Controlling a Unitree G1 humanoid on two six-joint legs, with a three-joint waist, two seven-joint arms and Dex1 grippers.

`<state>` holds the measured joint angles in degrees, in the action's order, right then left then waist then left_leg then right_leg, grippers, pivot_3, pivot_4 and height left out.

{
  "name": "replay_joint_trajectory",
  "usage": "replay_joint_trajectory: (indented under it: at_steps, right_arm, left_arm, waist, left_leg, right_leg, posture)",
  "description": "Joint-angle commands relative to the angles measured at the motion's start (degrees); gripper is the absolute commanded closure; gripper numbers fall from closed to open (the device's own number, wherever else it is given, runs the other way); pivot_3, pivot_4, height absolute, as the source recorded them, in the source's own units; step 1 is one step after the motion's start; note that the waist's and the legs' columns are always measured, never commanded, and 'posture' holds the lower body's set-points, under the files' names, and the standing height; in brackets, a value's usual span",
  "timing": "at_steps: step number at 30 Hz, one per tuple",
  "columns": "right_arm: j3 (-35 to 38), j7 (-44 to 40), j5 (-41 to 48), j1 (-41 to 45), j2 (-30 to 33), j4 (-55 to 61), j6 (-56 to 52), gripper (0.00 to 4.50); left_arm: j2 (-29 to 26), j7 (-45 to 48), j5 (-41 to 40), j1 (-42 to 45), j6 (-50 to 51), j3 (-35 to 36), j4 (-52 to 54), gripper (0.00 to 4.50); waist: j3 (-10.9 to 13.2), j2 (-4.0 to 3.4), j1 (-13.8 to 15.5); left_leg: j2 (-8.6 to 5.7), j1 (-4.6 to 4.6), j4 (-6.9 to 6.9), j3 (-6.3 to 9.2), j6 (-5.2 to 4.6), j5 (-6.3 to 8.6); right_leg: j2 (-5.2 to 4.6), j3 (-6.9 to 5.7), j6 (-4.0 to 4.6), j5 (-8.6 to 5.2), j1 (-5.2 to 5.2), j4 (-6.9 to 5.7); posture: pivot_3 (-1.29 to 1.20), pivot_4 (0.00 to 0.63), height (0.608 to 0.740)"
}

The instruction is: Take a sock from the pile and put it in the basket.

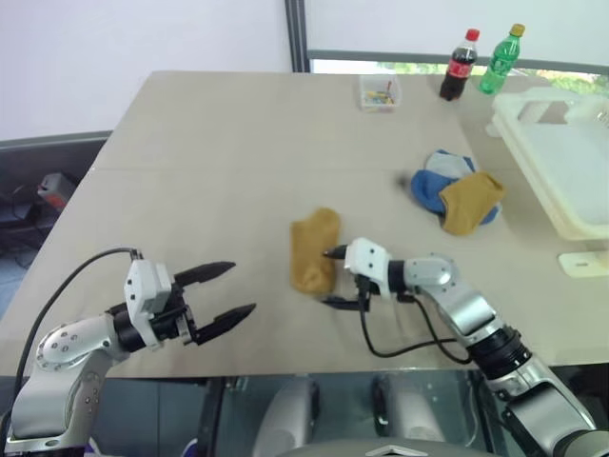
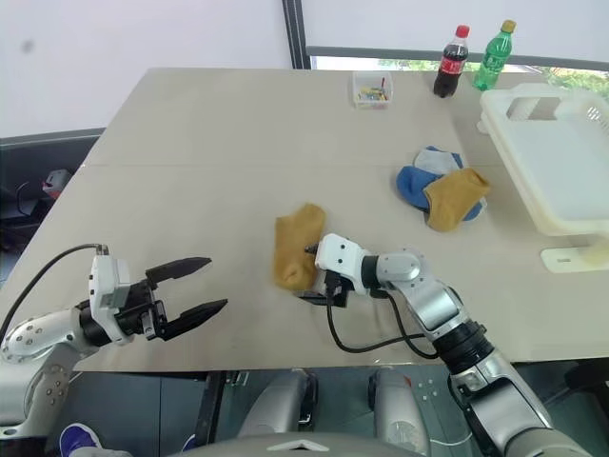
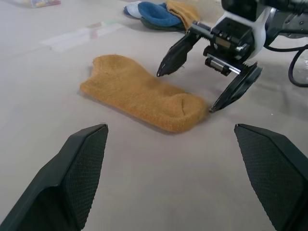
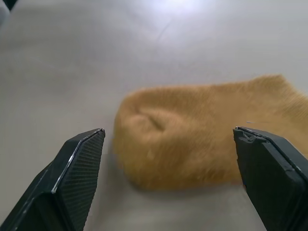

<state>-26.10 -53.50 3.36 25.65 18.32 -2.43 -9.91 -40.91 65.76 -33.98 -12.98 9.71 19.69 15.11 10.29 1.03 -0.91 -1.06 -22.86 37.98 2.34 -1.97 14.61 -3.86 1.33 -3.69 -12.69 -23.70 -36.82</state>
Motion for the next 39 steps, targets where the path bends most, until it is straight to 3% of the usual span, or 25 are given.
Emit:
replay_joint_trajectory:
  at_steps: [1, 7, 8, 39]
  right_arm:
    - [-0.26, -0.69, -0.14, 0.0, -0.74, -0.35, 2.44, 1.29]
    - [0.08, -1.1, -0.37, 0.14, -0.98, -1.5, 3.54, 4.34]
    - [0.15, -1.12, -0.42, 0.21, -0.92, -1.61, 3.7, 4.43]
    - [2.92, -2.59, 2.92, -0.35, -0.47, 0.3, -0.89, 4.43]
  left_arm:
    - [-0.47, -0.02, -1.22, -0.55, -0.09, 1.48, 2.06, 0.0]
    - [-0.21, -0.5, -1.06, -0.99, -0.15, 1.36, 2.54, 0.0]
    - [-0.09, -0.58, -0.97, -0.9, -0.25, 1.17, 2.47, 0.0]
    - [3.42, -1.67, 2.02, 6.43, -2.16, -5.74, -2.55, 0.0]
  waist:
    - [0.0, 0.0, -0.01]
    - [0.0, 0.0, -0.01]
    - [0.0, 0.0, -0.01]
    - [0.0, 0.0, 0.07]
  left_leg:
    - [0.0, 0.0, 0.0, 0.0, 0.0, 0.0]
    - [0.0, 0.01, 0.0, 0.0, 0.0, 0.0]
    - [0.0, 0.01, 0.0, 0.0, 0.0, 0.0]
    - [-0.01, 0.05, 0.01, 0.0, 0.0, 0.0]
  right_leg:
    - [0.0, 0.01, 0.0, 0.0, 0.0, 0.0]
    - [0.01, 0.01, 0.0, 0.0, 0.0, 0.0]
    - [0.01, 0.01, 0.0, 0.0, 0.0, 0.0]
    - [0.03, 0.01, 0.0, 0.01, 0.04, -0.01]
  posture:
    - [0.0, 0.15, 0.74]
    - [0.0, 0.15, 0.74]
    - [0.0, 0.15, 0.74]
    - [0.0, 0.15, 0.74]
